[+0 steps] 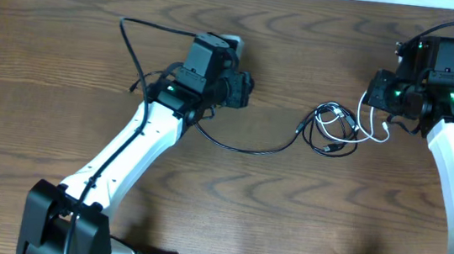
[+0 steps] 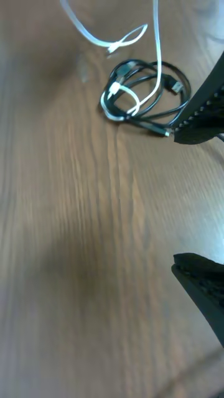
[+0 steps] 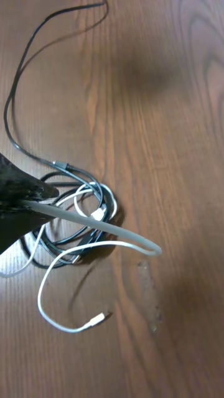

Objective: Untangle cables

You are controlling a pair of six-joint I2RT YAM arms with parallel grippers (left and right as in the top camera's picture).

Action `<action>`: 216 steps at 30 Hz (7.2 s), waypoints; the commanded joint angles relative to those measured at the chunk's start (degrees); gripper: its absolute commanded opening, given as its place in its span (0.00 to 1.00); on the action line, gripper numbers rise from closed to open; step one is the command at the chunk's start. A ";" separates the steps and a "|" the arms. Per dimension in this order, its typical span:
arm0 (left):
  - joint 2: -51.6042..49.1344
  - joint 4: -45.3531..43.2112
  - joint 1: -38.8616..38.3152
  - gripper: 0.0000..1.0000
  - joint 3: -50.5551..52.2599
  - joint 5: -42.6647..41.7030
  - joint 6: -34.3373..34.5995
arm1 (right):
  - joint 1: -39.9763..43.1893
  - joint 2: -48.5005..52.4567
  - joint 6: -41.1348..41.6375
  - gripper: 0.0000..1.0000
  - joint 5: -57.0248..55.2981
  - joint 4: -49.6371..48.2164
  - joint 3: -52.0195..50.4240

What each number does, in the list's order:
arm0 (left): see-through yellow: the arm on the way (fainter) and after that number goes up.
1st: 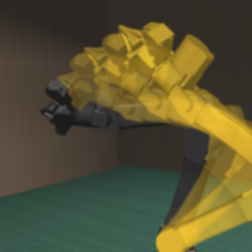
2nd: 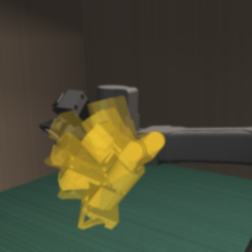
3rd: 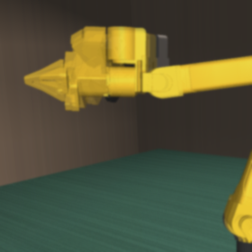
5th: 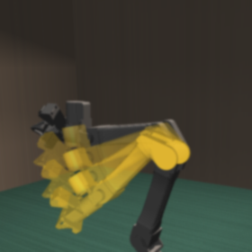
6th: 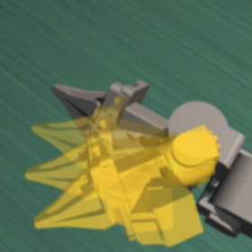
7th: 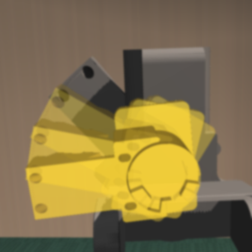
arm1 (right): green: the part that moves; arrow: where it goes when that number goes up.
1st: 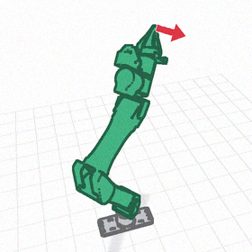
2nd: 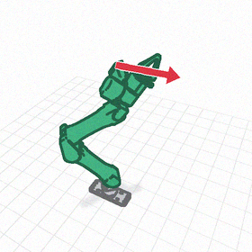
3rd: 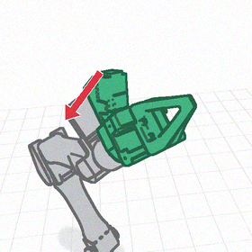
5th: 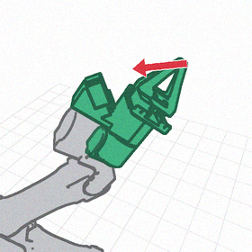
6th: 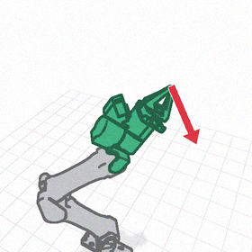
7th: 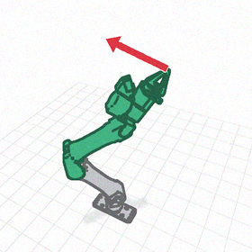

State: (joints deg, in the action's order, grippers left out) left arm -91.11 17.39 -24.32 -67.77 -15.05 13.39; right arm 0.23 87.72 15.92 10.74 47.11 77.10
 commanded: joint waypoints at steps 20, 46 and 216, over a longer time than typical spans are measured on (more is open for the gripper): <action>-22.16 -23.17 -4.44 0.63 0.28 -28.85 -14.53 | 3.32 0.04 -5.73 0.01 4.20 4.52 0.68; -29.11 -31.34 -10.56 0.57 -0.26 -17.25 -18.69 | 3.30 0.04 -7.50 0.01 13.00 7.50 0.68; -16.24 10.84 18.23 0.08 -10.47 -19.06 -17.16 | -5.64 0.94 -30.36 0.94 22.45 11.21 -0.87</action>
State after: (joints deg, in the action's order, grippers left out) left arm -108.31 28.16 -5.96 -77.41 -33.12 -4.45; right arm -1.48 87.77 -11.60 31.14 57.82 76.71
